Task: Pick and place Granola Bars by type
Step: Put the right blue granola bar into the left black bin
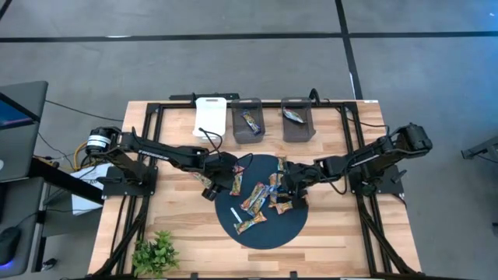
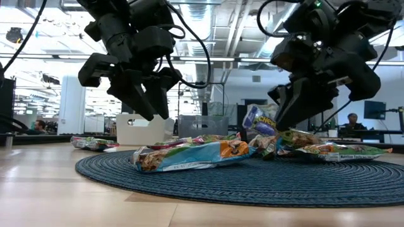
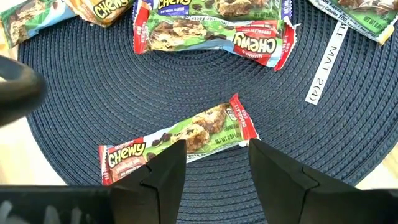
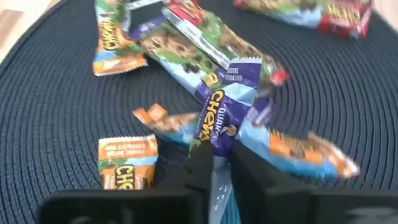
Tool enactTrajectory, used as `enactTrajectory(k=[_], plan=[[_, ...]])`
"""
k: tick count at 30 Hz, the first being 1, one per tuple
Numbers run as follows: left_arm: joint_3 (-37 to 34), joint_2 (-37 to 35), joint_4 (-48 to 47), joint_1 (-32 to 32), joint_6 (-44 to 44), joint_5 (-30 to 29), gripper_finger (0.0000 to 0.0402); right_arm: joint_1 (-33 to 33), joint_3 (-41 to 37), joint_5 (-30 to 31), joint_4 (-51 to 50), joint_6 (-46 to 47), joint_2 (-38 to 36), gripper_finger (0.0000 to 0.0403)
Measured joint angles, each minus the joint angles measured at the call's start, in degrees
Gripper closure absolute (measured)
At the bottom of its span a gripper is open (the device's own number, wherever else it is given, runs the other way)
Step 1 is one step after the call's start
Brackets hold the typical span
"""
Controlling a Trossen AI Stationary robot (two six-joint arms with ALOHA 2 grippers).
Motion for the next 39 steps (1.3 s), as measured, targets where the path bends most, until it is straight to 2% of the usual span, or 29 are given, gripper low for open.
enactTrajectory(k=[2,7,10,15,18,22,25,29,33,39], plan=[[0.0,0.0,-0.1,0.0,-0.8,-1.8,0.0233,0.2,0.7,0.0,0.0,-1.5,0.0,0.0393],[0.0,0.0,-1.5,0.0,-4.3,-8.3,0.0233,-0.2,4.1,2.7,0.0,-3.7,0.0,0.039],[0.0,-0.1,-3.9,0.0,-7.0,-11.9,0.0233,-1.8,7.4,7.7,0.1,-5.1,0.0,0.0399],[-0.2,-1.5,-7.1,-0.1,-12.2,-15.2,0.0233,-7.6,12.7,20.4,3.6,-4.4,-0.1,0.0398],[-1.5,-2.5,-6.8,-0.3,-12.9,-15.9,0.0233,-12.9,15.1,22.5,4.8,-4.4,-0.1,0.0401],[-2.6,-3.4,-6.2,-0.3,-13.2,-16.2,0.0233,-20.9,17.3,19.3,9.1,-3.5,0.4,0.0398],[-2.6,-3.7,-6.0,-0.3,-13.6,-16.1,0.0233,-26.9,17.5,13.7,14.1,-1.4,1.1,0.0401],[-2.6,-3.7,-5.5,-0.6,-13.4,-16.1,0.0233,-33.1,17.6,5.7,20.9,2.8,5.7,0.0401],[-2.6,-3.7,-4.6,-0.7,-12.8,-16.1,0.0233,-36.3,20.5,0.1,22.4,5.3,13.8,0.04],[-2.6,-3.7,-4.6,-0.6,-12.7,-16.2,0.0233,-37.5,27.7,-0.5,21.9,7.0,22.2,0.0394]])
